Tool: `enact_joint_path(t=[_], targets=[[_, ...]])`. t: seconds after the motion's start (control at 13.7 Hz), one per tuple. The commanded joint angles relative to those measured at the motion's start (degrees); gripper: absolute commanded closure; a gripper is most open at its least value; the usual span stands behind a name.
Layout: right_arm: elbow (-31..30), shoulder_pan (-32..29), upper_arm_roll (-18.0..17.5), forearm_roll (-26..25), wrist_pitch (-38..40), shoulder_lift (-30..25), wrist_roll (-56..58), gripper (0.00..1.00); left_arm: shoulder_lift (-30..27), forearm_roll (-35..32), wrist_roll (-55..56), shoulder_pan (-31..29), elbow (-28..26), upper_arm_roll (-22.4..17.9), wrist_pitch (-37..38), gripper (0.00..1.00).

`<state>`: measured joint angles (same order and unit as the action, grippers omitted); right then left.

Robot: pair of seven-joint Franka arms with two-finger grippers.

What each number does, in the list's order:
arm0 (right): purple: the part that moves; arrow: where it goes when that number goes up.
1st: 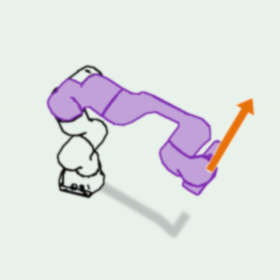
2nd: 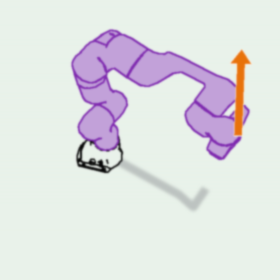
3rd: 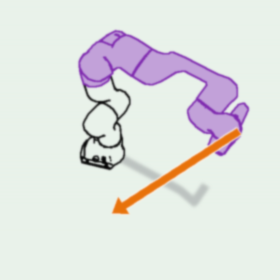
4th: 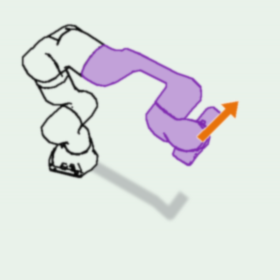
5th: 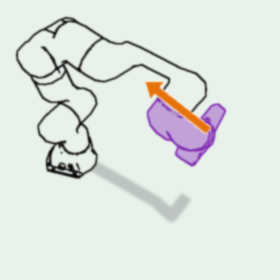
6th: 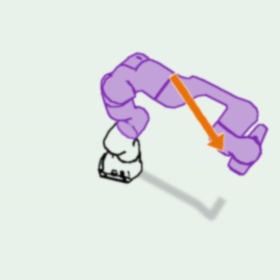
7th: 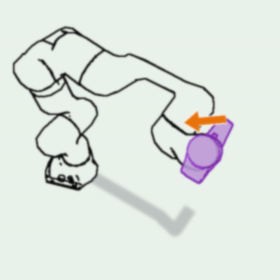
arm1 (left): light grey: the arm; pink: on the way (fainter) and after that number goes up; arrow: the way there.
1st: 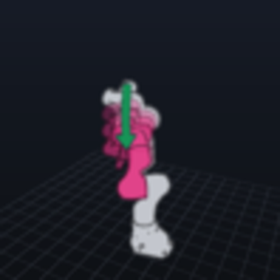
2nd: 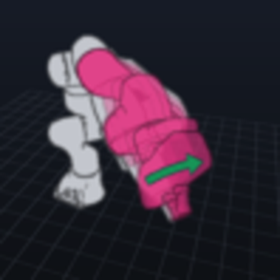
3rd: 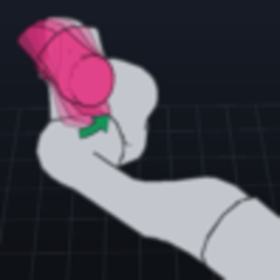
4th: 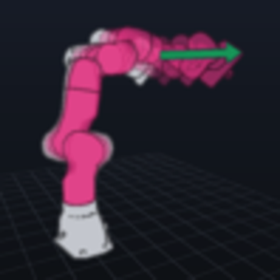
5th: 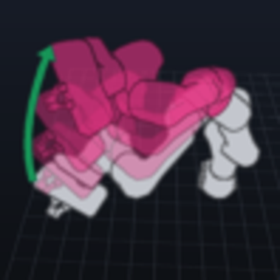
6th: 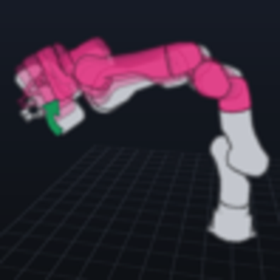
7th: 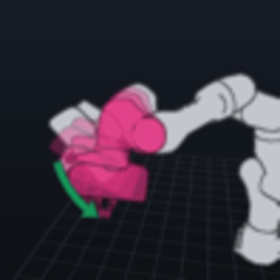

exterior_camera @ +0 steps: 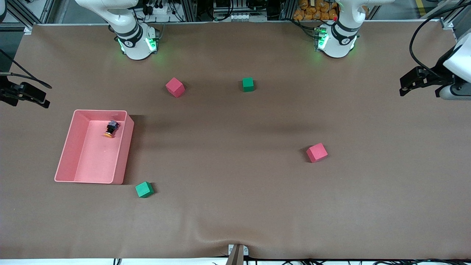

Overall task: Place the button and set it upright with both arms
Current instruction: 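Grasp the yellow push button inside the pink tray with the right gripper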

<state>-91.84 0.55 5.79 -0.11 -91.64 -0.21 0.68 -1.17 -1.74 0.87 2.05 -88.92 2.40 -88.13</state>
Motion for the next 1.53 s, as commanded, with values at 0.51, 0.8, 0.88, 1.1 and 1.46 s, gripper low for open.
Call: enact_joint_path(t=[0.51, 0.8, 0.88, 1.1, 1.46], targets=[[-5.2, -1.1, -0.5, 0.8, -3.1, -0.5, 0.2, 0.00, 0.1, 1.0, -1.7, -0.3, 0.6, -1.3, 1.1, 0.00], [-21.1, -2.8, -0.5, 0.8, -17.0, -0.1, 0.3, 0.00, -1.2, 0.9, -4.8, -1.9, -0.1, -1.3, 1.6, 0.00], [-24.7, -3.2, -0.5, 0.7, -21.6, 0.6, 0.4, 0.00, -1.5, 0.9, -4.9, -1.9, -0.5, -1.3, 1.6, 0.00], [-29.4, -4.8, -0.5, 0.7, -29.5, 5.7, 1.4, 0.00, -1.6, 0.9, -4.9, -1.9, -1.0, -1.3, 1.6, 0.00], [-34.2, -6.3, -0.7, 0.8, -40.6, 14.2, 4.6, 0.00, -1.2, 0.9, -4.8, -1.8, -1.2, -1.2, -0.4, 0.00]])
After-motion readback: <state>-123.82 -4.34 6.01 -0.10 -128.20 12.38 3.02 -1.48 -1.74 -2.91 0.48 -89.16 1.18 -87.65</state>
